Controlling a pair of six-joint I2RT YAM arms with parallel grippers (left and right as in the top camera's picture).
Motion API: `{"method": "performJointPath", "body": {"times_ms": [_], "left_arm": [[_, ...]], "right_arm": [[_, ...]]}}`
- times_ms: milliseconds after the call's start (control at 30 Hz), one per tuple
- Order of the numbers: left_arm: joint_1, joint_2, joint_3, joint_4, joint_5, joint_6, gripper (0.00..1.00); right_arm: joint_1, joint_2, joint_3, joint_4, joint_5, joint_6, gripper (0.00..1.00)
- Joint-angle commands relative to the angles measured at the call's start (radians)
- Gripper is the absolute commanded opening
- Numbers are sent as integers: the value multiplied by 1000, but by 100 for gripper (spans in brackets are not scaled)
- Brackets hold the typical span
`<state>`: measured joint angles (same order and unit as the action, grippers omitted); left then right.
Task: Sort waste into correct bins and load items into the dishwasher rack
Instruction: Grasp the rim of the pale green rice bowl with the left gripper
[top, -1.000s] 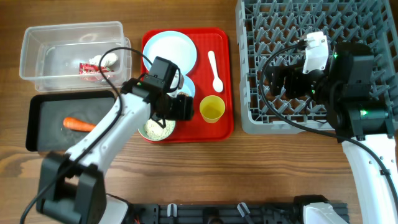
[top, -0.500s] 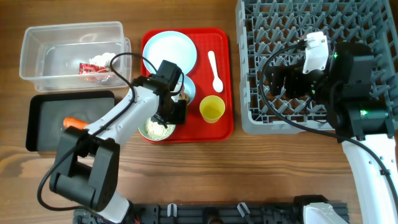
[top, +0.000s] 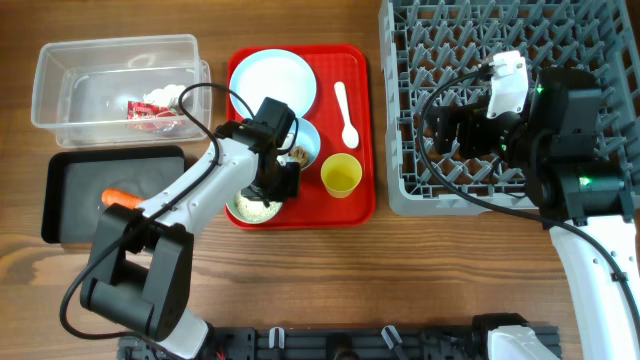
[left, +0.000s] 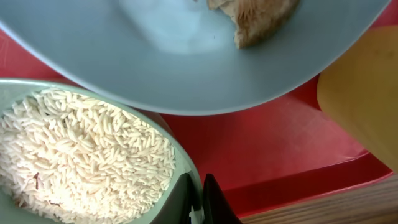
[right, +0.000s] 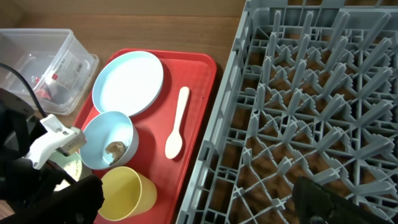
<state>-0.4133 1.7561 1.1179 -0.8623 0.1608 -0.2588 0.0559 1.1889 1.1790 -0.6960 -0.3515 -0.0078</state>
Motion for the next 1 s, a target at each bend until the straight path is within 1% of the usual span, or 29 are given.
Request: {"method": "performJointPath", "body": {"times_ms": [0,133,300,467,567,833,967], "left_arm": [[-5,13,8,-10,1,-23,4],[-2,10,8,-19,-6,-92,4],[20,-9,35,-57,-6,-137,4],[42,-13,120,-138,-6,-138,4],[43,-13,150,-148,-18,-138,4],[45,-13,162,-155,-40,-138,4],[45,-14,232,-224,-47,-138,4]], "right_arm": [[-3,3,10,-3,-12,7,100],[-3,3,10,-3,-12,7,100],[-3,3,10,-3,-12,7,100],[-3,3,10,-3,-12,7,100],[-3,3,10,-4,-12,7,100],[-3,3,10,-4,-12,7,100],[-3,3,10,-4,-12,7,100]]}}
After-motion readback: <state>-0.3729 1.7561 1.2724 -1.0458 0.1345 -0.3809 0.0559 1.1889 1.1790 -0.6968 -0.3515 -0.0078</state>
